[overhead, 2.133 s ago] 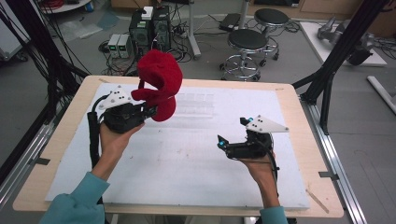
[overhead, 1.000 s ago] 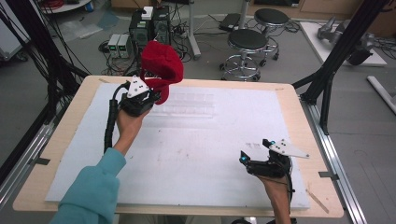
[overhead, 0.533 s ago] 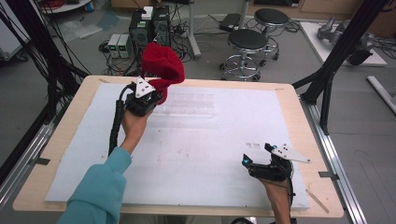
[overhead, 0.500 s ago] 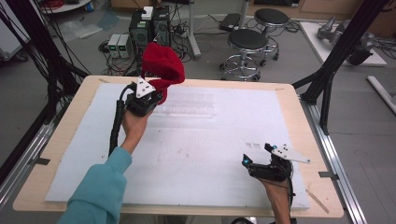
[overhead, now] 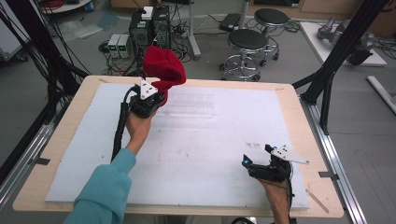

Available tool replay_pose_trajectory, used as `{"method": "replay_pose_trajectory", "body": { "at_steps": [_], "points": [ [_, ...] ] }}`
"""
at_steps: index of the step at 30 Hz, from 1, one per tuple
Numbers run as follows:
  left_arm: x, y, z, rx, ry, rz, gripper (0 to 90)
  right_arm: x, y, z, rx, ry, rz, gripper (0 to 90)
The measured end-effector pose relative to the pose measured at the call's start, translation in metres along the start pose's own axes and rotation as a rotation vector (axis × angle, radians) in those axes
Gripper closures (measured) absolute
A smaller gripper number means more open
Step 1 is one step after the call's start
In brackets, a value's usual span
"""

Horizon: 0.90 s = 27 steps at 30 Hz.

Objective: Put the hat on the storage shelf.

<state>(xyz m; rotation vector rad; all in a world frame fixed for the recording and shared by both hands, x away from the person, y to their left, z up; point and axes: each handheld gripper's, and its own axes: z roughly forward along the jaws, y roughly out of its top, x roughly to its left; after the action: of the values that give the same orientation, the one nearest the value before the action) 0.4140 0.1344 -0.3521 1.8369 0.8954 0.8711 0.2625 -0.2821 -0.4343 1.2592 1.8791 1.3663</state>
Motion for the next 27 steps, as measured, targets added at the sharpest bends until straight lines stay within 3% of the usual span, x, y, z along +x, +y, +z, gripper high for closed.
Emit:
{"method": "replay_pose_trajectory", "body": {
  "at_steps": [15, 18, 23, 27],
  "points": [
    [-0.003, -0.007, 0.009, 0.027, 0.007, -0.049, 85.4, 0.001, -0.001, 0.004, 0.014, -0.017, 0.01, 0.5],
    [-0.003, -0.01, 0.01, 0.032, 0.007, -0.049, 85.4, 0.001, -0.004, 0.005, -0.006, -0.013, 0.021, 0.5],
    [-0.003, -0.019, 0.012, 0.029, 0.005, -0.083, 85.4, 0.0, -0.011, 0.007, -0.009, -0.02, 0.031, 0.5],
    [-0.003, -0.019, 0.012, 0.03, 0.005, -0.077, 85.3, 0.001, -0.011, 0.008, -0.012, -0.025, 0.032, 0.6]
  ]
}}
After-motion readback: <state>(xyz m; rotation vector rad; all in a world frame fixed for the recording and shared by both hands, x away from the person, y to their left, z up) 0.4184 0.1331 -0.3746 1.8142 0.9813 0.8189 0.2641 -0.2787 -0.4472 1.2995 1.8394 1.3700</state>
